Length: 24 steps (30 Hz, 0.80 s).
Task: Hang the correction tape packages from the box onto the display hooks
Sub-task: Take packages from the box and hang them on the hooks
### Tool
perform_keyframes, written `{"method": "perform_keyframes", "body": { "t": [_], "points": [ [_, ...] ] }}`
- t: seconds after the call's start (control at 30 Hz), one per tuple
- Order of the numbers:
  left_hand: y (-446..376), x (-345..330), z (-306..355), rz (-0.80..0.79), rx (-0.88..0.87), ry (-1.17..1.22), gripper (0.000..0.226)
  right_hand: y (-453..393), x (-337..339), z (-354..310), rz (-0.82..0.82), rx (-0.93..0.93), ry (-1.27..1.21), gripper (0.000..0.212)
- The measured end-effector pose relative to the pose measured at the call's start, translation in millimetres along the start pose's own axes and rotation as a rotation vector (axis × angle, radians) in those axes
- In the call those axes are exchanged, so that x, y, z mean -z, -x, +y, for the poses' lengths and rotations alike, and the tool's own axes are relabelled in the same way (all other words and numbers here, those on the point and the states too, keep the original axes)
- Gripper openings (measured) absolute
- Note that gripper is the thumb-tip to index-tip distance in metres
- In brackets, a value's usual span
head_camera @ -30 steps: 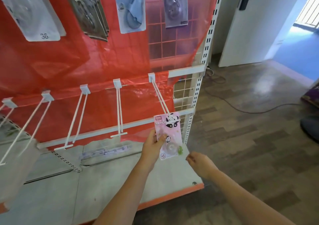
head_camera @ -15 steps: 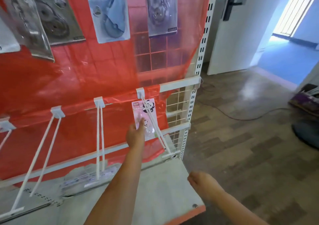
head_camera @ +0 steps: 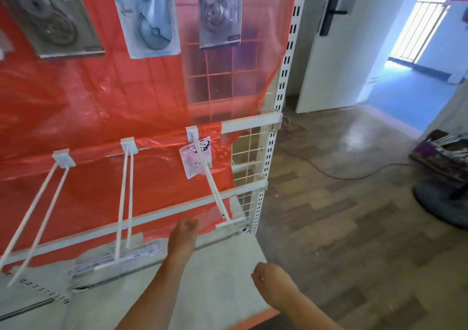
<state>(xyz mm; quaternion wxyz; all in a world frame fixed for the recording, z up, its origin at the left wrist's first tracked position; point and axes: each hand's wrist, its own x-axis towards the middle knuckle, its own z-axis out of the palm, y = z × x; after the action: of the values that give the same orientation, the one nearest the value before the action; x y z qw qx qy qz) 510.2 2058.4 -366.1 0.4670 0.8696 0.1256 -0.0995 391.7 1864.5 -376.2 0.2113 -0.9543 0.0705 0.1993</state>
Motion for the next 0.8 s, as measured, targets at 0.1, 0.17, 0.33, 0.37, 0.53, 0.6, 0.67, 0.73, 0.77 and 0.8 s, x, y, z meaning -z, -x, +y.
{"method": "perform_keyframes", "body": {
  "t": [0.1,0.17,0.33,0.37,0.53,0.6,0.67,0.73,0.77,0.8],
  "points": [
    [40,0,-39,-0.053,-0.043,-0.134,0.010,16,-10,-8,-0.038,0.002,-0.005,0.034],
    [68,6,-58,-0.055,-0.072,-0.237,0.006,32,-15,-18,-0.067,0.011,0.016,0.033],
    [132,36,-88,0.015,-0.168,-0.452,0.020,79,-25,-49,-0.046,0.154,0.108,0.034],
    [144,43,-93,0.030,-0.187,-0.493,0.023,88,-27,-56,-0.049,0.181,0.134,0.035],
    [197,90,-125,0.067,-0.240,-0.715,0.032,123,-45,-105,-0.068,0.292,0.217,0.036],
    [216,113,-143,0.060,-0.193,-0.800,0.033,135,-61,-132,-0.064,0.344,0.226,0.036],
    [234,137,-166,0.056,-0.138,-0.871,0.033,148,-82,-160,-0.071,0.403,0.247,0.035],
    [251,162,-192,0.046,-0.098,-0.907,0.033,160,-107,-187,-0.096,0.452,0.273,0.035],
    [259,174,-207,0.039,-0.081,-0.917,0.033,166,-121,-200,-0.114,0.467,0.285,0.035],
    [266,187,-222,0.031,-0.062,-0.925,0.033,171,-136,-212,-0.132,0.476,0.296,0.034]
  ]
}}
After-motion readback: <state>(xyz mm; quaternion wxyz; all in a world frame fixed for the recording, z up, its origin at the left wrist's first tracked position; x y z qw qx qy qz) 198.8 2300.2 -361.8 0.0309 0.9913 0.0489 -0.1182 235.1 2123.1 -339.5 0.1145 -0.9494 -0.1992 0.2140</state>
